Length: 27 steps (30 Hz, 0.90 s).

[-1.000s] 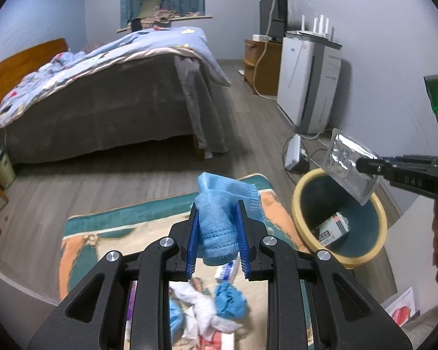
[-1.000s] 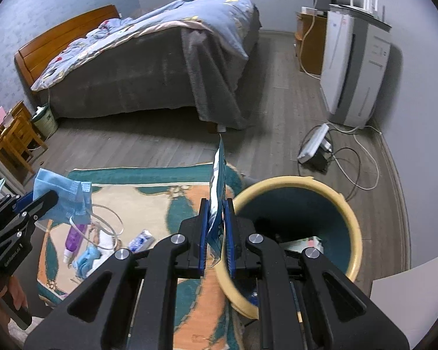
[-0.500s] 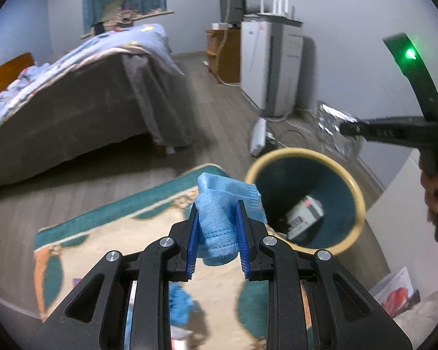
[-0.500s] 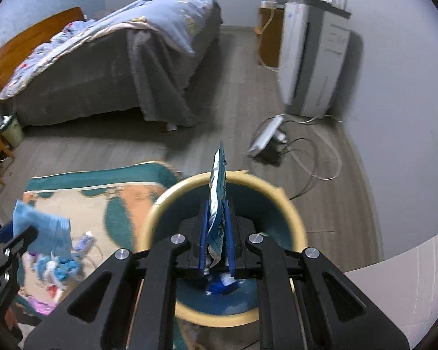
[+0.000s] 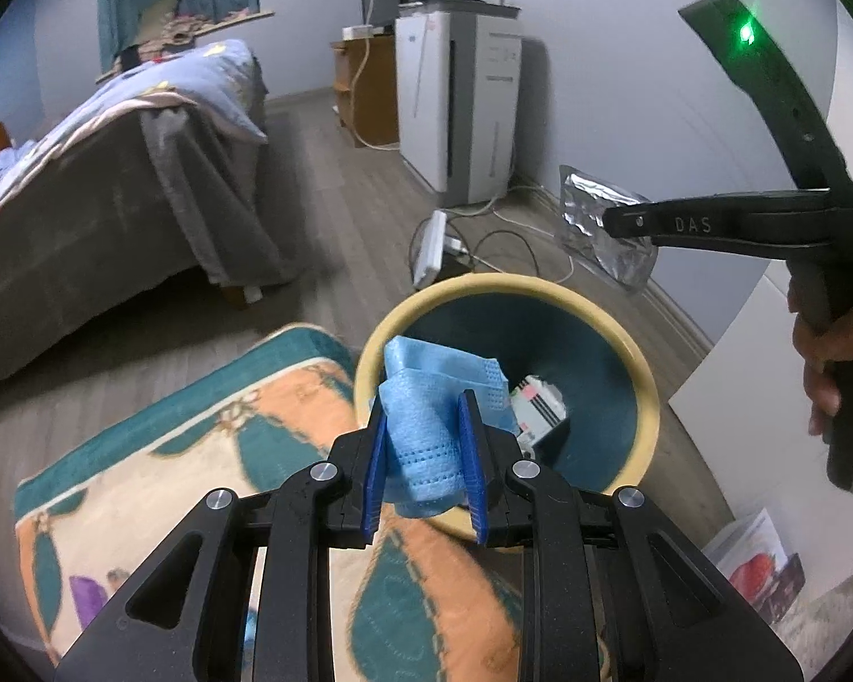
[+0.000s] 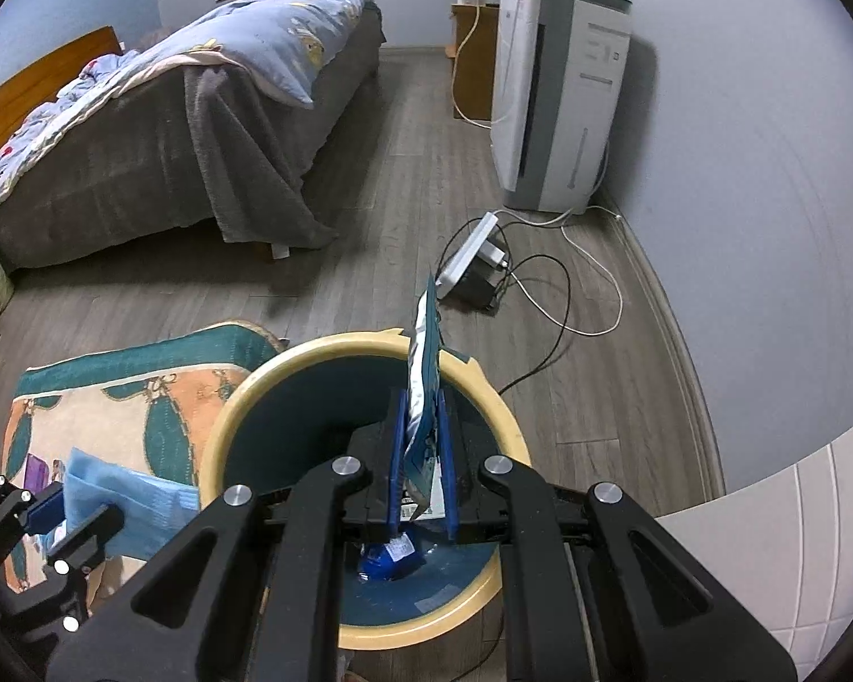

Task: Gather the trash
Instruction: 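Carry the mask and blister over the bin and open both tools to drop them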

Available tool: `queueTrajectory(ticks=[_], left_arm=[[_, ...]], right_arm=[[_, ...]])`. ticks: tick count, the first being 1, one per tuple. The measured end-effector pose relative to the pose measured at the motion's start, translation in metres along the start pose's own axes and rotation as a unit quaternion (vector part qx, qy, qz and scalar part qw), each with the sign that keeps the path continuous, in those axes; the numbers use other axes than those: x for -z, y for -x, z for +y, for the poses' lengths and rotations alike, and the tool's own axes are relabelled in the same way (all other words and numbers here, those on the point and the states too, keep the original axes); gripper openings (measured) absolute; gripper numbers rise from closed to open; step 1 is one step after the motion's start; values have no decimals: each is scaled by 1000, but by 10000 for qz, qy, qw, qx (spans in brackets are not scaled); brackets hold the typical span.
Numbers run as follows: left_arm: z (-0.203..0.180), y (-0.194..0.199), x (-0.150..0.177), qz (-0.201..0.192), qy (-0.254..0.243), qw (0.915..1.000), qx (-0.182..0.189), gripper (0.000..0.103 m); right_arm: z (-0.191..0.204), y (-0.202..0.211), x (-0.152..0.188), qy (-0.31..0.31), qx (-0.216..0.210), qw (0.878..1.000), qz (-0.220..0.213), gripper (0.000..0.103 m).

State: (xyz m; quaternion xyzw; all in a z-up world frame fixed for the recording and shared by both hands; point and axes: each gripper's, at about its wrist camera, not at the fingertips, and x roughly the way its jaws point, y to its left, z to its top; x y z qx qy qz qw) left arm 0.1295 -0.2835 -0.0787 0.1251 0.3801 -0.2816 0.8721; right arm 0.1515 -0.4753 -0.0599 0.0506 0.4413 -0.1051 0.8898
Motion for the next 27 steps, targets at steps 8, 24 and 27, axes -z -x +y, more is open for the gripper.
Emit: queueTrajectory(ticks=[8, 24, 27], left_arm=[[-15, -36, -6, 282, -158, 9994, 112, 25], [-14, -78, 2, 547, -142, 9984, -20, 45], [-9, -75, 2, 443, -42, 9990, 33, 55]], right_arm=[[-9, -9, 2, -117, 52, 9999, 104, 10], [-10, -47, 17, -447, -144, 9961, 745, 12], [-10, -46, 16, -488, -164, 9962, 703, 28]])
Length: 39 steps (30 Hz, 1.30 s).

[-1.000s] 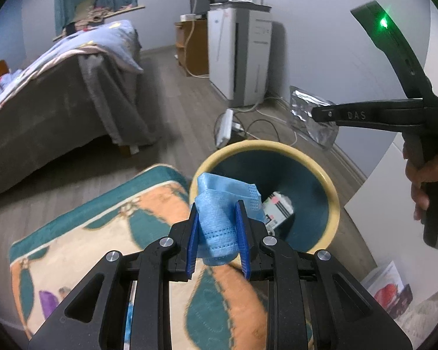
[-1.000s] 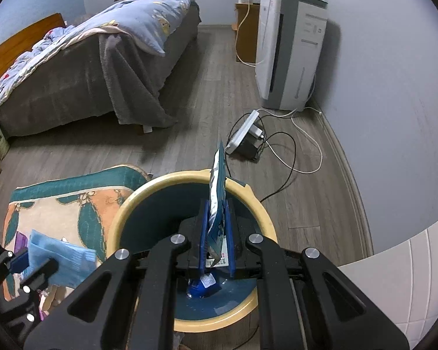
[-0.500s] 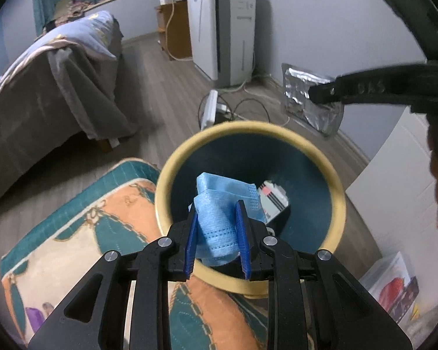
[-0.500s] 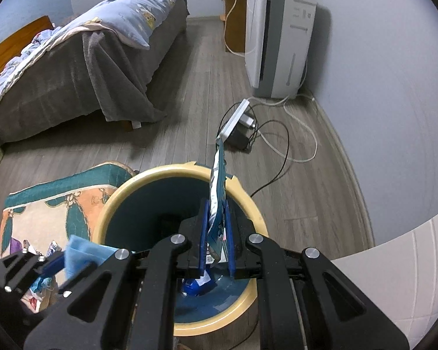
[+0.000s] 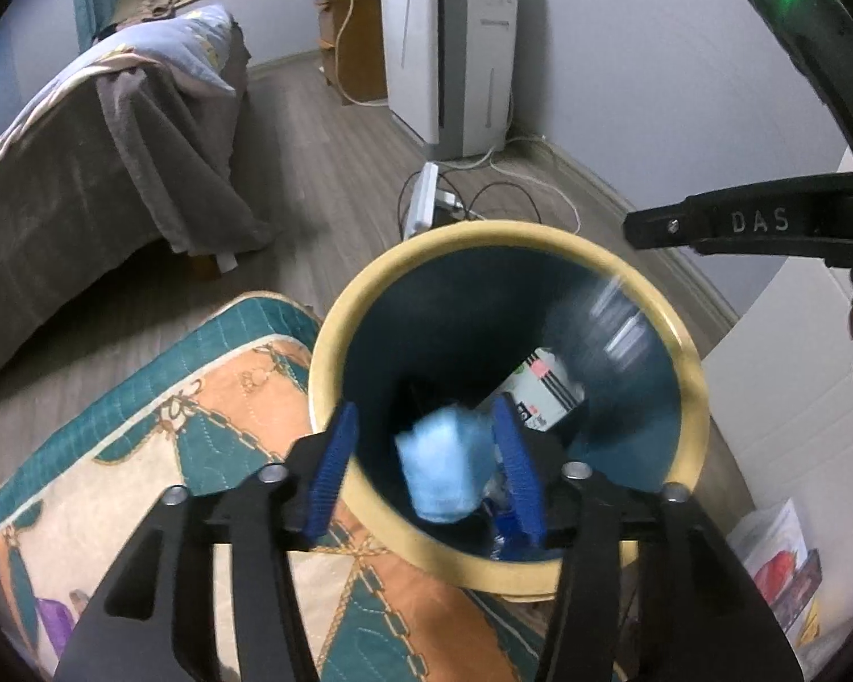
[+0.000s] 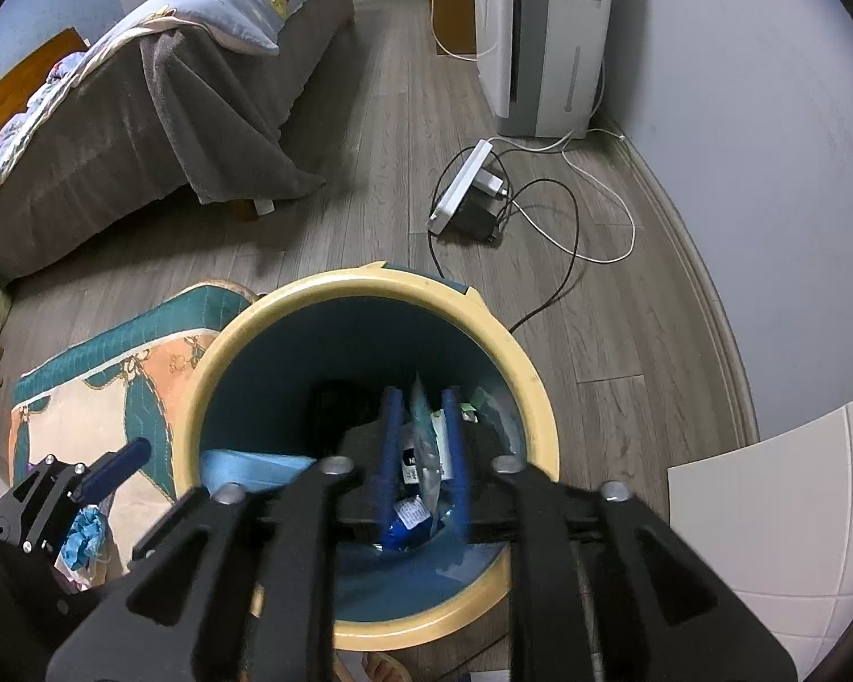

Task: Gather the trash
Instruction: 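Carry the mask and blister over the bin and open both tools to drop them, then move both tools back over the remaining trash on the cushion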

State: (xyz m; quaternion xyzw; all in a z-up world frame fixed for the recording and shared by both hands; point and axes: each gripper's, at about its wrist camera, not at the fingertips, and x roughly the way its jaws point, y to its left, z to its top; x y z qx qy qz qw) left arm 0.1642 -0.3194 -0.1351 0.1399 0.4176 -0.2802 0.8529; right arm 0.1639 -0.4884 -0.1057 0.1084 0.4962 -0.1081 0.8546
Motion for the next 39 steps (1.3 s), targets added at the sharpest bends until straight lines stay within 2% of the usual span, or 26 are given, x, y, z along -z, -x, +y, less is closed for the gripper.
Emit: queueTrajectory(ticks=[3, 5, 6, 9, 10, 11, 13, 19, 22, 26, 34, 39], left_arm=[[2, 4, 2, -13, 54, 10000, 10, 62], [4, 9, 4, -73, 85, 9999, 28, 71], [6, 13, 5, -128, 113, 9998, 31, 79], [11, 24, 6, -281, 219, 9994, 45, 95], [14, 29, 7, -339, 271, 9990, 37, 95], [17, 34, 8, -364, 317, 9988, 41, 95], [20, 41, 9, -392, 384, 9985, -19, 96], [44, 77, 21, -525, 519, 9969, -258, 97], [65, 98, 30, -515, 624, 9956, -465, 97], [103, 129, 42, -488, 883, 9917, -791, 97], [180, 192, 83, -331, 1578, 9734, -1625, 97], [215, 216, 121, -382, 2080, 9608, -1792, 98]], right_arm=[[0, 4, -2, -17, 6, 10000, -67, 38], [1, 7, -2, -30, 6, 9999, -134, 63], [1, 9, -3, -34, 14, 9999, -167, 67], [5, 11, -4, -40, 15, 9998, -209, 81], [6, 13, -4, -55, -11, 9997, -249, 91], [8, 15, -5, -63, -36, 9996, -282, 94], [11, 20, -7, -88, -50, 9993, -349, 97], [31, 36, -10, -116, -240, 9985, -481, 97], [46, 44, -10, -2, -290, 9980, -555, 97], [78, 49, -7, 192, -573, 9969, -508, 97], [147, 61, 2, 859, -845, 9912, -552, 97], [184, 58, 16, 1208, -1007, 9865, -450, 97]])
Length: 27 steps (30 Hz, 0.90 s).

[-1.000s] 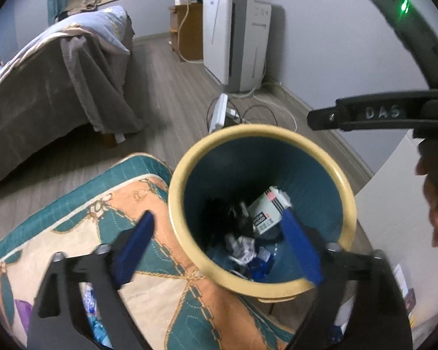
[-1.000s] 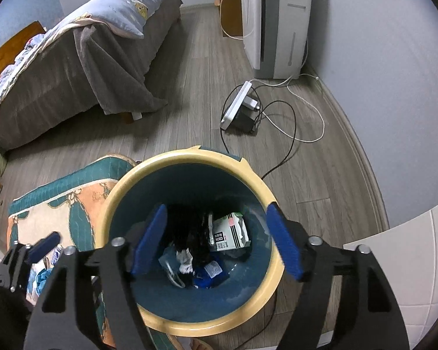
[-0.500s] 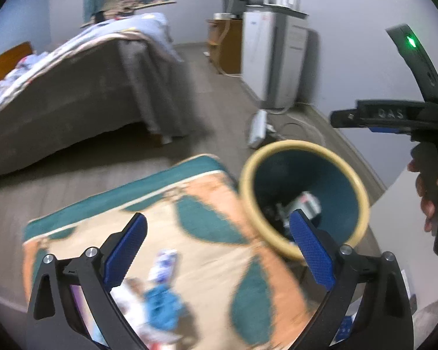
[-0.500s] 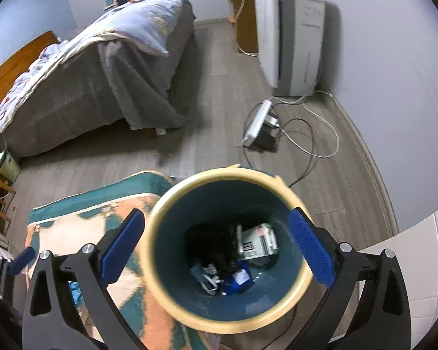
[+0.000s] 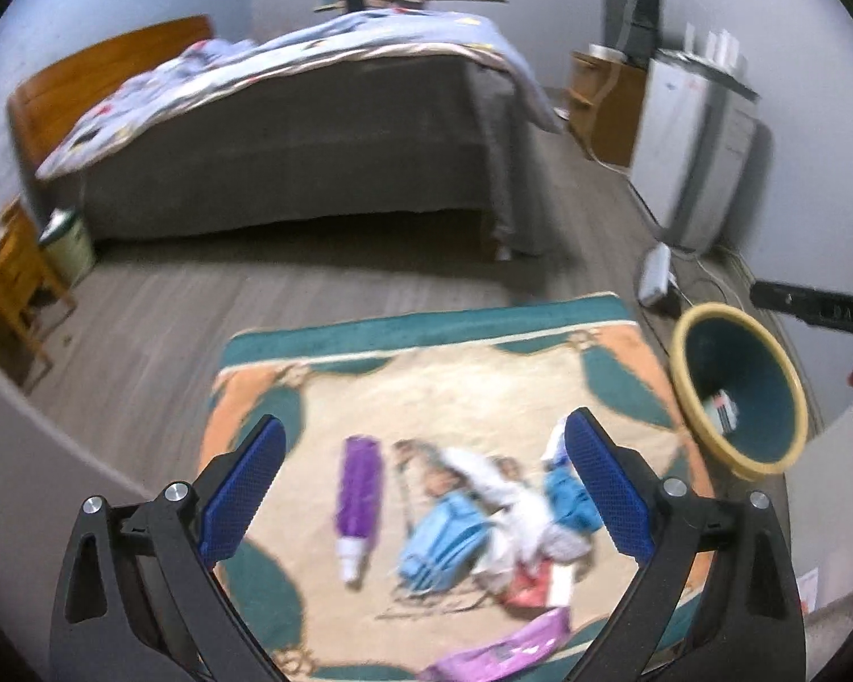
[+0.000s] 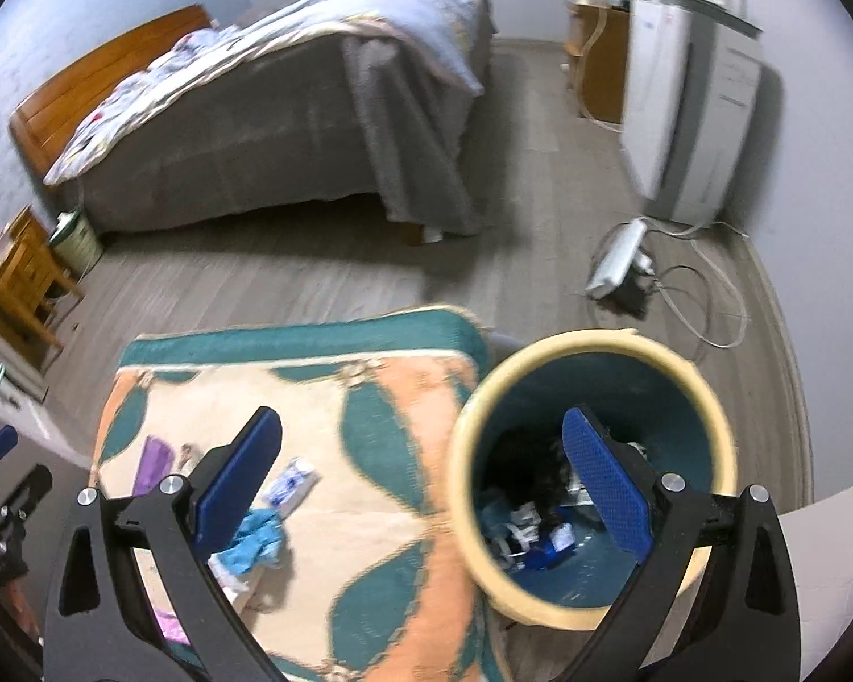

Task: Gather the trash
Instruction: 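Move both tools back over the remaining trash on the cushion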

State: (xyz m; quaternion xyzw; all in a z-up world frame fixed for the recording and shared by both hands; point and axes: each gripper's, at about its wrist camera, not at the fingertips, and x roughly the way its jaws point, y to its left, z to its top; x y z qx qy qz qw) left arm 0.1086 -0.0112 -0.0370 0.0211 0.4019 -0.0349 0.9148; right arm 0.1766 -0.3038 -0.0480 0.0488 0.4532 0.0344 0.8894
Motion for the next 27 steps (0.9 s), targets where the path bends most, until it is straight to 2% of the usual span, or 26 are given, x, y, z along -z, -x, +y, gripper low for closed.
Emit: queueTrajectory(ticks=[3, 6, 10, 15, 22, 27], left_arm=[[25, -5, 11, 150, 322, 9993, -143, 98], [41, -9, 15, 213, 532, 9983, -108, 98], [50, -10, 20, 193, 461, 9984, -256, 98], [61, -21, 26, 293, 421, 9984, -250, 98], [69, -57, 33, 692, 378, 9964, -311, 98], [72, -81, 34, 943, 393, 9946, -187, 98]], right_arm=[[27, -8, 7, 351, 27, 9993, 96, 97], [55, -19, 16, 686, 36, 9974, 212, 97], [79, -34, 25, 887, -5, 9953, 391, 97], [101, -50, 31, 935, 25, 9938, 604, 97], [109, -80, 36, 1034, 498, 9902, 795, 97], [107, -96, 33, 1007, 586, 9892, 885, 97]])
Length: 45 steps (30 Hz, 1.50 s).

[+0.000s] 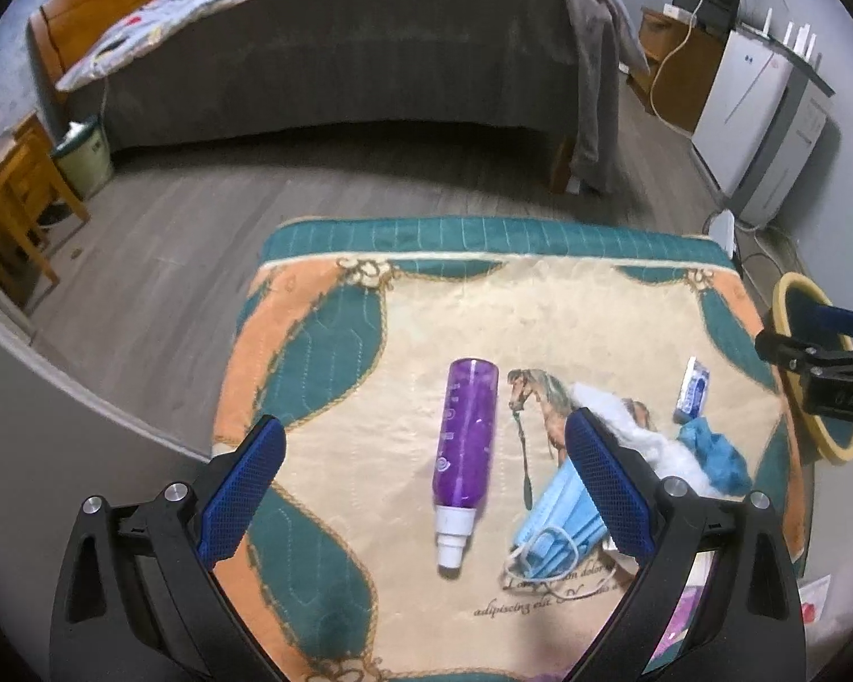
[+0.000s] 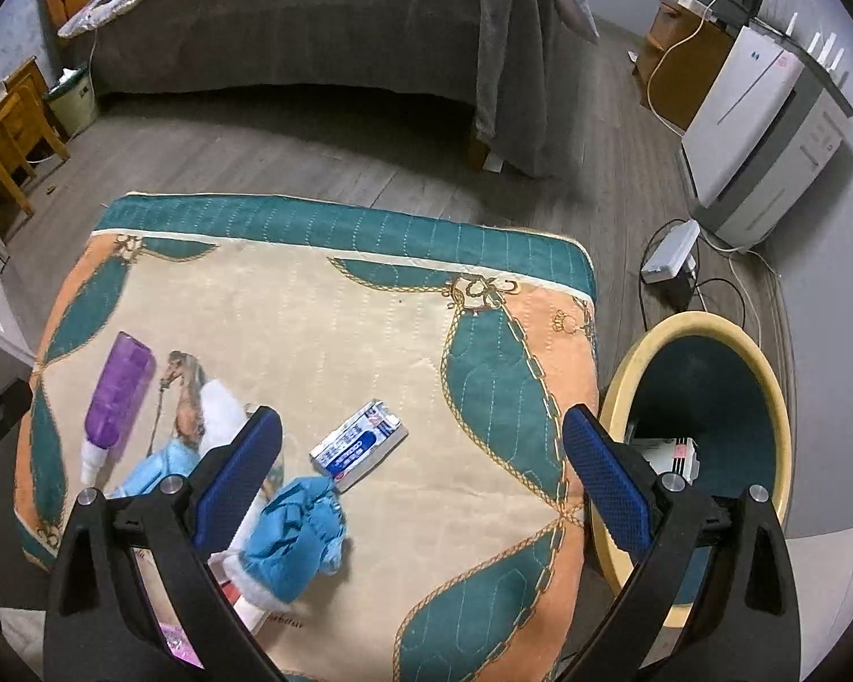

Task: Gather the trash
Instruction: 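Move both tools back over the remaining trash on the cushion, then grasp the purple spray bottle with the left tool while the right tool grasps the COLTALIN box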

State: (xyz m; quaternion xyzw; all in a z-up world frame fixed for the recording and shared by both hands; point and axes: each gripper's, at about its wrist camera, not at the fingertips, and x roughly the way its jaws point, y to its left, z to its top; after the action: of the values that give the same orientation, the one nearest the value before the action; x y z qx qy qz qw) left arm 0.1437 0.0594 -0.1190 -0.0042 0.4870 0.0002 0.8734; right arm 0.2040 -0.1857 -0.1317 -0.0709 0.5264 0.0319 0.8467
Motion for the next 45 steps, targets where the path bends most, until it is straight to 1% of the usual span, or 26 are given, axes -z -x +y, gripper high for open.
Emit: queueTrajectory(ticks=[6, 8, 9, 12, 13, 14, 15, 16, 17, 18, 19, 21, 27, 28, 29, 32, 35, 37, 39, 43, 45], left_arm=[[-5, -17, -3, 156, -44, 9998, 91, 98], [-7, -24, -2, 279, -145, 9995, 87, 97], [-8, -27, -1, 326, -194, 9993, 61, 95], [-11, -35, -1, 470, -301, 9984, 50, 93], [-11, -37, -1, 507, -311, 9982, 80, 90], [-11, -40, -2, 578, -313, 9978, 130, 84], [-10, -44, -2, 662, -307, 9972, 148, 81], [-10, -48, -1, 735, -299, 9967, 152, 80], [-10, -52, -1, 827, -289, 9960, 156, 77], [-10, -56, -1, 887, -285, 9955, 163, 74], [-10, -60, -1, 966, -285, 9948, 178, 73], [-11, -64, 0, 1050, -313, 9938, 185, 71], [-19, -80, 2, 1279, -464, 9905, 188, 71], [-20, -82, 2, 1304, -508, 9900, 162, 71], [-21, -85, 3, 1338, -548, 9894, 140, 70], [-20, -94, 3, 1441, -572, 9878, 111, 67], [-20, -100, 2, 1491, -577, 9871, 83, 62], [-20, -102, 3, 1525, -593, 9865, 84, 54], [-21, -104, 3, 1567, -592, 9857, 165, 35], [-27, -101, -1, 1530, -616, 9859, 297, 34], [-31, -97, -3, 1420, -680, 9871, 276, 34]], right_arm=[[-3, -14, -10, -213, -110, 9997, 68, 97], [-1, -19, -10, -225, -134, 9996, 113, 96], [0, -23, -10, -257, -168, 9994, 149, 96], [1, -35, -11, -395, -305, 9981, 350, 87], [1, -39, -10, -444, -374, 9973, 444, 82], [1, -43, -9, -469, -411, 9966, 546, 75], [1, -49, -8, -511, -465, 9954, 660, 74], [1, -54, -6, -554, -516, 9941, 772, 69], [0, -59, -4, -608, -572, 9925, 889, 65], [0, -64, -3, -665, -619, 9910, 982, 62], [0, -68, -1, -723, -668, 9894, 1070, 59], [-1, -76, 2, -832, -789, 9856, 1247, 58], [6, -90, 6, -753, -839, 9828, 1461, 57], [8, -92, 6, -729, -849, 9825, 1492, 52], [11, -95, 7, -666, -830, 9825, 1530, 49], [20, -96, 5, -357, -728, 9856, 1482, 46], [25, -96, 4, -195, -688, 9869, 1447, 36], [27, -96, 3, -136, -700, 9873, 1422, 34], [27, -95, 2, -134, -756, 9874, 1382, 34], [25, -88, -3, -105, -795, 9894, 1214, 33], [24, -83, -7, -120, -820, 9902, 1128, 33]])
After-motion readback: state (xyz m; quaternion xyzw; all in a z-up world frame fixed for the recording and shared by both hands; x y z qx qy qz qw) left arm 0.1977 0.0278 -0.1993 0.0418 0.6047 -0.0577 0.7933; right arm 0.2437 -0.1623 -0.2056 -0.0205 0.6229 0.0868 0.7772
